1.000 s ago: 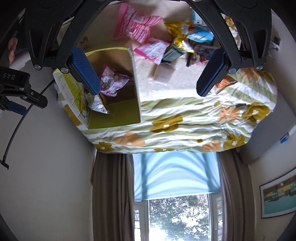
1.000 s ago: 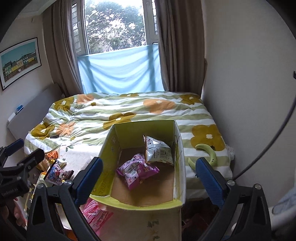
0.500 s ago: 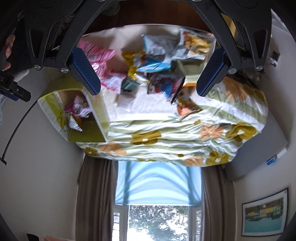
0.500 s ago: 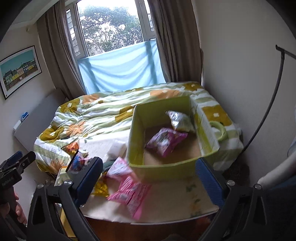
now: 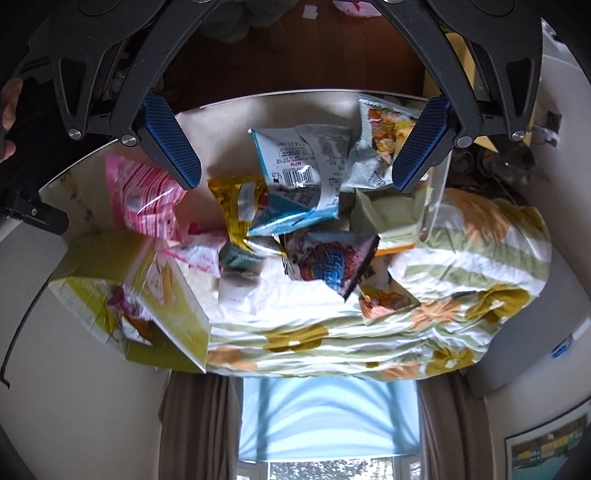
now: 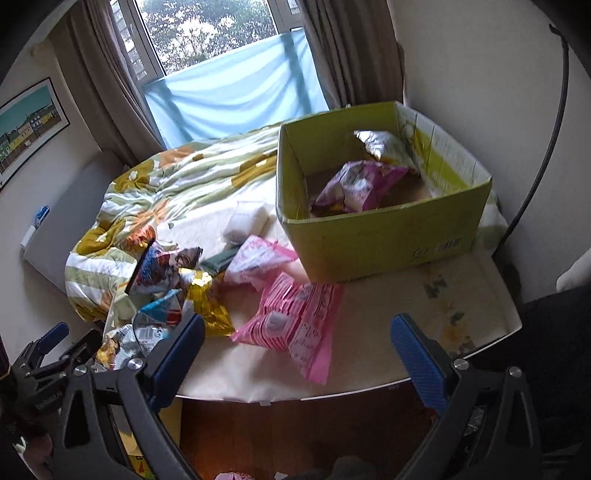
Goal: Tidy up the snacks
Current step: 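Grasp the blue snack bag with the left tool while the right tool grasps the pink bag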
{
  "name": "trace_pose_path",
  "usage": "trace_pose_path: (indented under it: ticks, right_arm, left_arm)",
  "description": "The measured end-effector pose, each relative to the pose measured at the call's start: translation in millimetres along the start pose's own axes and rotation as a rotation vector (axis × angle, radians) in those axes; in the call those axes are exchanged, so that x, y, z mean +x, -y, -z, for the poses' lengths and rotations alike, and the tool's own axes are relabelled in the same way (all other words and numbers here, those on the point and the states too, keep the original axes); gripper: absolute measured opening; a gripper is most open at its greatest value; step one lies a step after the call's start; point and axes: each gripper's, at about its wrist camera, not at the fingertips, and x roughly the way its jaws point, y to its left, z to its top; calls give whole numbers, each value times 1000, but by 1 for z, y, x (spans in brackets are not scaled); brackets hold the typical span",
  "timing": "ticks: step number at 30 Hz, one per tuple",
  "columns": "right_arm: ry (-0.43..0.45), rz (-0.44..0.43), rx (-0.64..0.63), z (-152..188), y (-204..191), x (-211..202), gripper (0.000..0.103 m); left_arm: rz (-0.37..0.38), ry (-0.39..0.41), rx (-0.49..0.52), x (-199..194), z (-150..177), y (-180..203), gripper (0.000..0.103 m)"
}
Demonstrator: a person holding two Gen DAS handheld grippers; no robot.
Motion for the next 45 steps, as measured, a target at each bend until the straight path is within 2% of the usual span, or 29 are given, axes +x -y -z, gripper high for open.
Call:
trace_pose_path:
  ticks: [10,16,18,21,23,28,32,42,45]
  right_arm:
    - [-101,-28,38,10,0,67,100]
    - [-131,-50,80,11,2,93,100]
    - [-144,-53,101,11,4,101,100]
    - [-167,-68,137,11,8,112,100]
    - [-177,-78,155,10,11,117,100]
    - [-188,-88,160,7,13,125,100]
    - [-196,-87,161,5,12,132,100]
    - [-225,-88,159,6,12,144,100]
    - [-241,-87,151,7,8,150,98]
  left_arm:
    - [-63,-69,79,75,13,12,102]
    - [-82,-102,107,99,15,11,101]
    - [-76,-114,107,104,15,11,98]
    - [-92,-138,121,113,16,13,87]
    - [-103,-149,129,116,17,13,80]
    - [-99,-168,119,116,16,8,73]
    - [-69,-188,90,115,15,4,59]
    - [-18,-209,4,107,13,-7,57]
    - [-20,-203,6,104,12,-6,57]
